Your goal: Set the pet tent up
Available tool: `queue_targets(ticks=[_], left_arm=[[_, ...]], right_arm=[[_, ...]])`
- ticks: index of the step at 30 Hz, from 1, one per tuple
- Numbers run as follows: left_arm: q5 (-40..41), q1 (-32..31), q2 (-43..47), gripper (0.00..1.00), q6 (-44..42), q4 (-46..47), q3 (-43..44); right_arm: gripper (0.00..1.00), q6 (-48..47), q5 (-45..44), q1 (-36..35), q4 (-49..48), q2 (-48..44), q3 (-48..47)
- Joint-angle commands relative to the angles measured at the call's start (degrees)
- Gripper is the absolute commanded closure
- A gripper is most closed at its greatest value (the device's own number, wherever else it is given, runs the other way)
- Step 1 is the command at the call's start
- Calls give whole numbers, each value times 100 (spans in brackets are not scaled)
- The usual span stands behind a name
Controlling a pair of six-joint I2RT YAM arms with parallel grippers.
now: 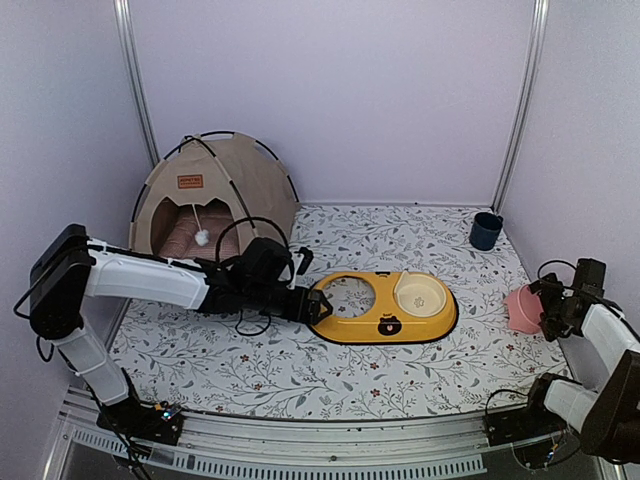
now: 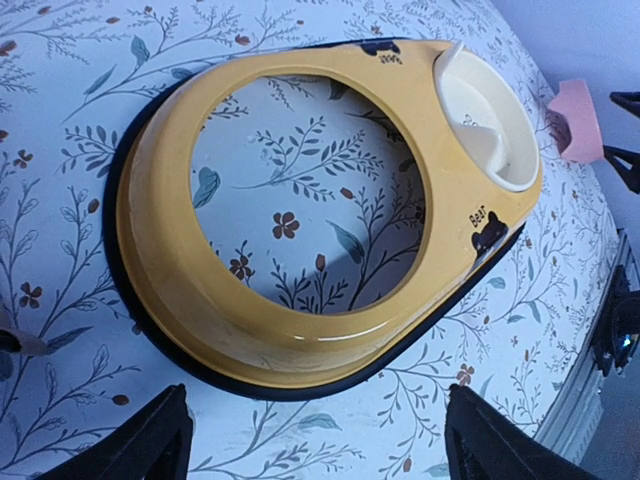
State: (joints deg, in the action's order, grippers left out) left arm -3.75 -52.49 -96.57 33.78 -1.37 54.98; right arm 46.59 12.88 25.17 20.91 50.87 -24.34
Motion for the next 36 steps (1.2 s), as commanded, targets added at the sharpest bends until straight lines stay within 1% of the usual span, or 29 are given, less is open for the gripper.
queue_targets(ticks=[1,5,7,14,18,27,33,36], left_arm=[[62,9,310,12,-121,238,-239],[32,41,407,12,-117,307,-352],[28,49,436,12,-116,348,-393],[-33,89,438,12,-93,486,-443],[-71,91,438,12,-99,553,-478],[-145,147,437,12,-105,681,-557],[-198,182,447,12,-91,783,-614],[-239,201,431,12,-78,843,-638]], right_arm=[[1,296,522,97,65,-73,333],[1,647,774,103,-155,-86,517],[1,705,732,107,-127,-122,503],[1,623,253,107,596,-413,60],[1,597,287,105,870,-481,-107],[1,601,278,111,1233,-674,-44],[1,535,-11,103,1623,-882,-269],[1,528,4,110,1714,-878,-336]])
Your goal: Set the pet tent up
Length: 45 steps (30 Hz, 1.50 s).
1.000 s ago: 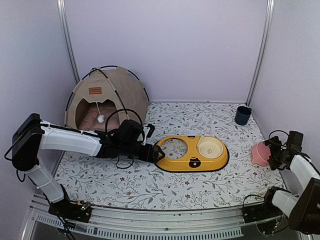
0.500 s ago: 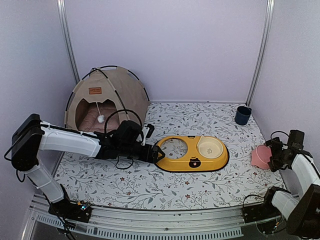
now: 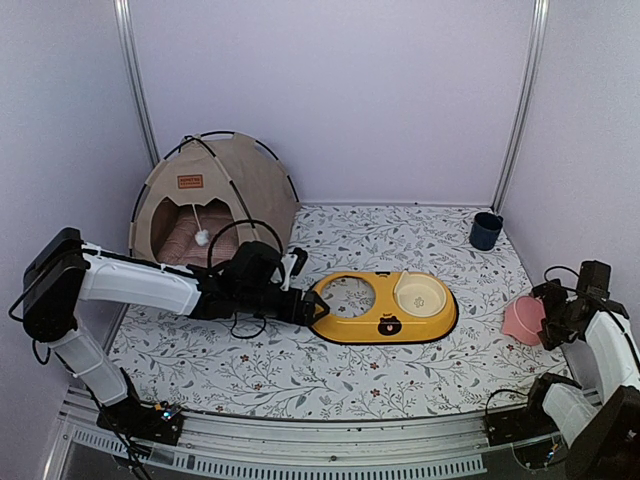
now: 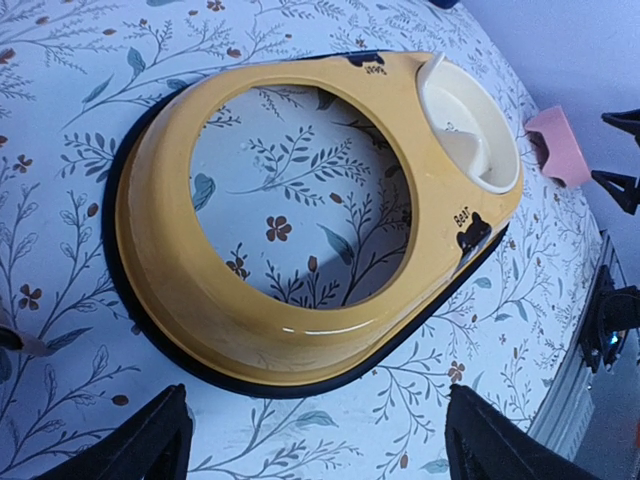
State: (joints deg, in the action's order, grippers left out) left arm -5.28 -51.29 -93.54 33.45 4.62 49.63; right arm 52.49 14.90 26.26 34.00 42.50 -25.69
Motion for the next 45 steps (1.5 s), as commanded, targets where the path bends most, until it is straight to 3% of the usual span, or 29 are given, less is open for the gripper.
queue_targets(ticks=[1,11,15,21,32,37,45], left_arm=[[-90,83,125,12,-43,249,-101],[-142,156,177,12,-38,371,-234],[-214,188,153,12,-25,438,-260],[-216,212,184,12,-68,409,-276],[-180,309,354,11,-48,347,-383],[-183,323,328,11,-64,304,-341],[-206,339,235,12,-50,267,-234]], right_arm=[[1,-63,-208,-9,441,-40,-235],[1,-38,-540,-6,1207,-172,-508],[1,137,-322,-4,1093,-151,-278],[1,733,159,-3,18,-233,577],[1,1701,59,0,-2147,-134,1534],[1,1562,303,-2,-3223,534,1701],[4,407,1110,-4,-4400,2384,1320]])
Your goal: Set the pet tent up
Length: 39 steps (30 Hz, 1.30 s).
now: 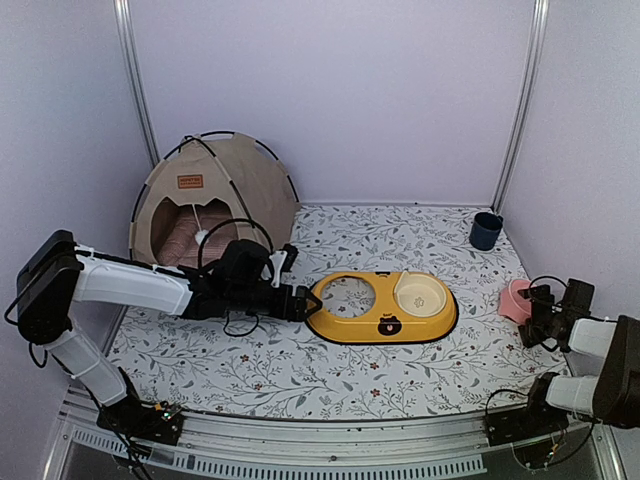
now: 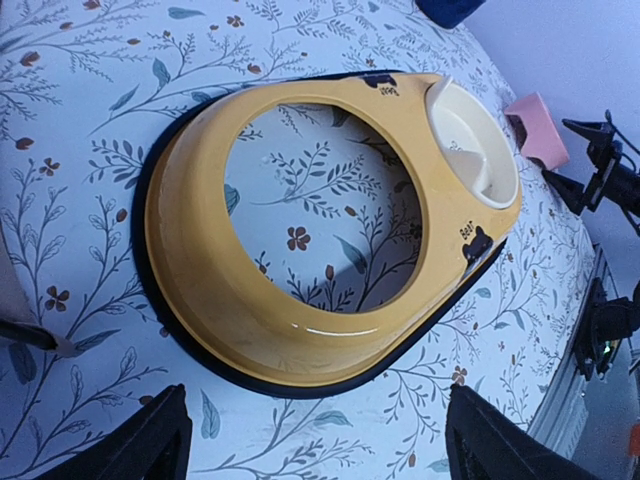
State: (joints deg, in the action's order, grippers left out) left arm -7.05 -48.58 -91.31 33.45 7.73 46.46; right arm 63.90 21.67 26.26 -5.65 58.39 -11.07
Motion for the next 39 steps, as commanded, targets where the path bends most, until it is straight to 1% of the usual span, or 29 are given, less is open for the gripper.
queue_targets(ticks=[1,3,6,9,13,15,19,22,30,35,39], left_arm=[[-34,68,-6,12,-57,-51,102],[-54,74,-33,12,-58,-67,145],[-69,74,-61,12,-58,-99,198],[-56,68,-56,12,-62,-159,249],[-27,68,13,12,-63,-246,280],[-11,75,40,12,-64,-298,298],[-28,71,77,12,-73,-356,323],[-51,72,76,12,-98,-416,378],[-108,75,86,12,-65,-456,476],[-120,68,103,12,-24,-456,494],[-124,67,109,12,-7,-465,526]], right_arm=[[4,-849,511,-2,-475,1059,-241],[6,-1107,649,-2,-642,1532,-396],[10,-1239,667,-7,-832,2055,-565],[12,-1219,392,1,-893,2228,-620],[9,-662,215,1,-1557,1934,-258],[7,-177,154,0,-1951,1768,9],[5,739,94,-3,-3067,1721,383],[6,1314,223,-11,-3663,2021,410],[9,2329,375,-1,-5302,3026,626],[12,2589,427,-2,-6236,3690,721],[18,2801,407,-5,-7203,4348,809]])
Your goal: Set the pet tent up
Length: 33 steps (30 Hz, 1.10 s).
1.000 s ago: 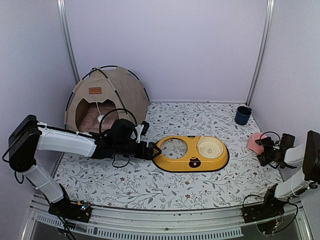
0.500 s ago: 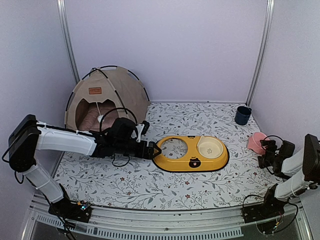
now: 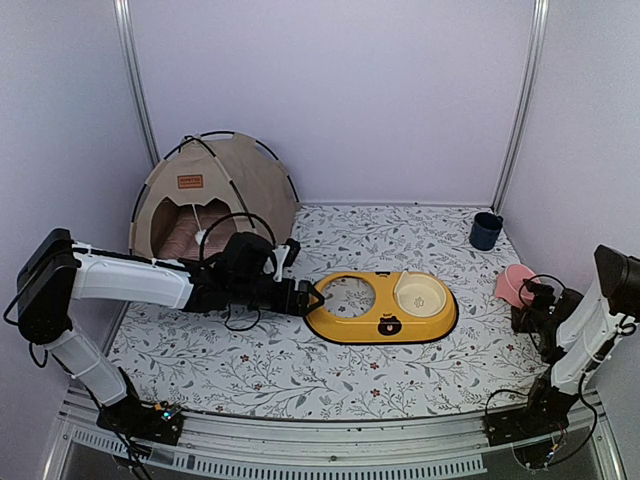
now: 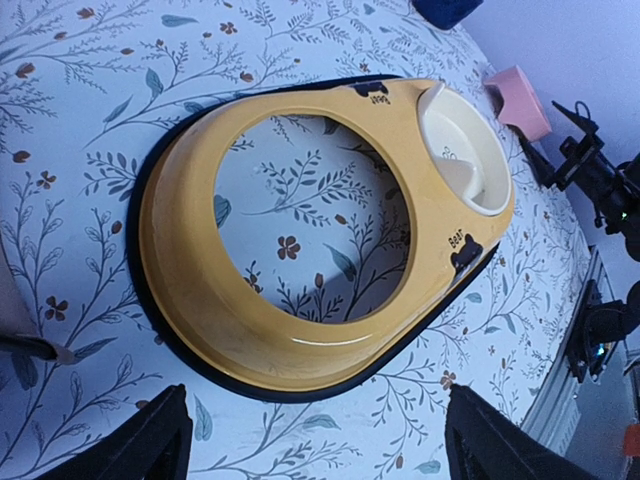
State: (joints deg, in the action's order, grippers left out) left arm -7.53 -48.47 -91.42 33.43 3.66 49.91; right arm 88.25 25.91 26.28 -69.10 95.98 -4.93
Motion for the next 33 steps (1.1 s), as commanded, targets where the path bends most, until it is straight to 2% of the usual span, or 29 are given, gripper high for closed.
queue_targets(ticks=[1,5,8,10,17,21,25,28,30,33], left_arm=[[-67,52,124,12,-2,-66,185],[-47,51,133,12,34,-84,195],[-46,41,125,12,72,-85,203],[-46,47,119,12,76,-89,220],[8,20,102,12,110,-116,269],[76,-3,74,12,103,-169,313],[170,0,24,12,53,-246,375],[232,8,-19,12,24,-260,432],[265,6,-69,12,1,-261,480],[277,11,-161,12,-17,-261,567]], right_arm=[[19,401,-16,-7,-1129,775,224],[26,639,-102,-8,-2607,1764,366],[39,834,-21,-5,-3576,2448,359],[51,847,57,-4,-3569,2397,250],[79,280,163,-3,-3569,1956,316],[88,-31,324,-8,-3511,1556,317],[92,-418,607,-9,-2978,931,249],[93,-872,861,-16,-2157,146,150],[93,-1263,971,-22,-1337,-465,49],[94,-2087,966,-124,697,-1650,-333]])
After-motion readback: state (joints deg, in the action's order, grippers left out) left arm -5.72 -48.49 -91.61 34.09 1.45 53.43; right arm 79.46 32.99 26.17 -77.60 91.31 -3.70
